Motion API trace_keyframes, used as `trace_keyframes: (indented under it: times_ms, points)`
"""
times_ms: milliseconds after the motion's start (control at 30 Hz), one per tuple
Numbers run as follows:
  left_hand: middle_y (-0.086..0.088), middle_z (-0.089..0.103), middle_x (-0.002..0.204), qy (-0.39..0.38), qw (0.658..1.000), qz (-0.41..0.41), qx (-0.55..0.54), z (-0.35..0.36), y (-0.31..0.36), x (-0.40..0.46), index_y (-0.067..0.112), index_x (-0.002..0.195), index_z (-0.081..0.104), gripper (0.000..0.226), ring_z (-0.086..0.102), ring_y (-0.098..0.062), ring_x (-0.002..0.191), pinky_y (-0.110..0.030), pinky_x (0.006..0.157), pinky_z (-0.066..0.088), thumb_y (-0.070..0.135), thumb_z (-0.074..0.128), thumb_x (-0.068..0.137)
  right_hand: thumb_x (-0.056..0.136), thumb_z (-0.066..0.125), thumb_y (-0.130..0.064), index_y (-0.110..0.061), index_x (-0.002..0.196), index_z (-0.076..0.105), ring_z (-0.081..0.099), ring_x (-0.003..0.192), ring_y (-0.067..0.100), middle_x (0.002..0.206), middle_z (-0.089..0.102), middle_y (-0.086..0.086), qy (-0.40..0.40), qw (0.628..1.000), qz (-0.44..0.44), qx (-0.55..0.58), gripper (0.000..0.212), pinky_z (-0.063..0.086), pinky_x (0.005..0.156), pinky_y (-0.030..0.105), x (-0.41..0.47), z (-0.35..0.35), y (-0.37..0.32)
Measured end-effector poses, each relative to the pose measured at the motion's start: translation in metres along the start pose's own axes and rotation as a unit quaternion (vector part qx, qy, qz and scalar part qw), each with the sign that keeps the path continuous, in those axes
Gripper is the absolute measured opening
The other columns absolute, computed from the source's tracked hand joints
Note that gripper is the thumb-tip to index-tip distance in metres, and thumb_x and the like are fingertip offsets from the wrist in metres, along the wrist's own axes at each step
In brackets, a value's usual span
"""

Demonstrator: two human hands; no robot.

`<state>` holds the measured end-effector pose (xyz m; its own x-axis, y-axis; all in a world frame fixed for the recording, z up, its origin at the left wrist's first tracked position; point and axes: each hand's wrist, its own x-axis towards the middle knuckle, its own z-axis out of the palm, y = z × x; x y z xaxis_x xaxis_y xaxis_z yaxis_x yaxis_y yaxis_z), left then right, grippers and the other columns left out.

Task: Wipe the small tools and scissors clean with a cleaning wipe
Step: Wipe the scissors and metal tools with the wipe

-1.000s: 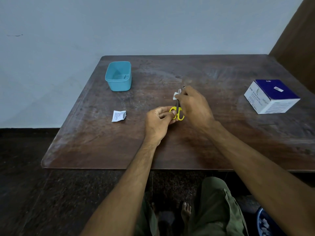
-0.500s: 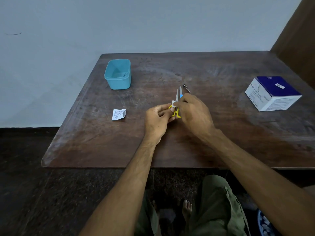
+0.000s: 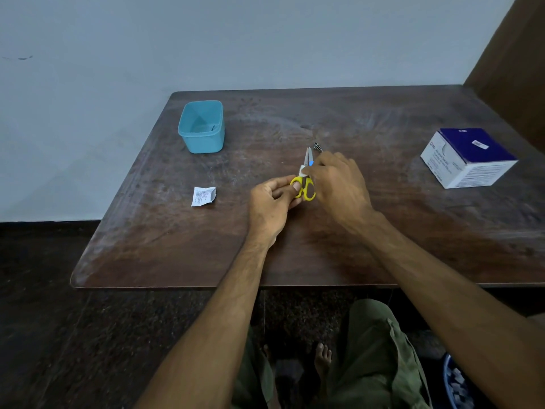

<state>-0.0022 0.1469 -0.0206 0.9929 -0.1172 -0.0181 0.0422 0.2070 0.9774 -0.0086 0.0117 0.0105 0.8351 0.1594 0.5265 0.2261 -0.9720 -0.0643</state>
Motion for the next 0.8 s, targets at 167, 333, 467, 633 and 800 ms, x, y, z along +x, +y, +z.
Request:
trace_keyframes:
  times_ms: [167, 333, 467, 633, 800]
  points:
    - [0.004, 0.074, 0.074, 0.010, 1.000, 0.001, -0.012, -0.002, -0.001, 0.000, 0.005, 0.102, 0.068, 0.012, 0.070, -0.006, 0.072, -0.015, 0.067, 0.055, 0.003, 0.062, 0.091, 0.063, 0.074, -0.010, -0.013, 0.086, 0.076, 0.058, 0.067, 0.035, 0.076, 0.061, 0.011, -0.002, 1.000, 0.009, 0.013, 0.022, 0.038, 0.056, 0.032, -0.003, 0.001, -0.011]
    - [-0.001, 0.074, 0.084, 0.004, 1.000, -0.004, -0.008, -0.002, -0.002, 0.001, 0.000, 0.113, 0.066, 0.021, 0.071, -0.007, 0.079, -0.016, 0.071, 0.056, 0.004, 0.059, 0.094, 0.067, 0.075, -0.007, -0.015, 0.092, 0.076, 0.058, 0.069, 0.037, 0.080, 0.063, 0.013, -0.011, 0.999, 0.031, 0.020, 0.026, 0.031, 0.060, 0.032, -0.006, 0.003, -0.004]
    - [0.003, 0.075, 0.083, -0.009, 0.999, -0.009, -0.033, -0.006, 0.000, 0.002, -0.001, 0.117, 0.063, 0.024, 0.070, -0.007, 0.083, -0.021, 0.080, 0.057, 0.001, 0.056, 0.095, 0.068, 0.070, -0.002, -0.013, 0.090, 0.076, 0.058, 0.068, 0.036, 0.079, 0.063, 0.012, 0.011, 0.998, 0.037, 0.043, 0.025, 0.034, 0.058, 0.032, -0.004, 0.004, -0.008]
    - [0.005, 0.075, 0.081, -0.011, 0.997, -0.016, -0.078, -0.009, 0.003, 0.002, -0.005, 0.121, 0.059, 0.027, 0.071, -0.005, 0.082, -0.019, 0.080, 0.057, -0.002, 0.053, 0.095, 0.069, 0.074, -0.007, -0.016, 0.086, 0.074, 0.057, 0.072, 0.030, 0.079, 0.061, 0.005, 0.049, 0.999, 0.008, 0.007, 0.018, 0.037, 0.061, 0.031, -0.013, 0.010, -0.014]
    - [0.005, 0.075, 0.085, -0.016, 0.995, -0.026, -0.097, -0.011, 0.003, 0.004, -0.003, 0.124, 0.057, 0.030, 0.070, -0.006, 0.086, -0.021, 0.084, 0.056, -0.007, 0.049, 0.095, 0.077, 0.065, -0.013, -0.016, 0.089, 0.074, 0.057, 0.072, 0.030, 0.079, 0.060, 0.005, 0.064, 0.997, 0.030, 0.023, 0.015, 0.032, 0.060, 0.030, -0.013, 0.015, -0.026]
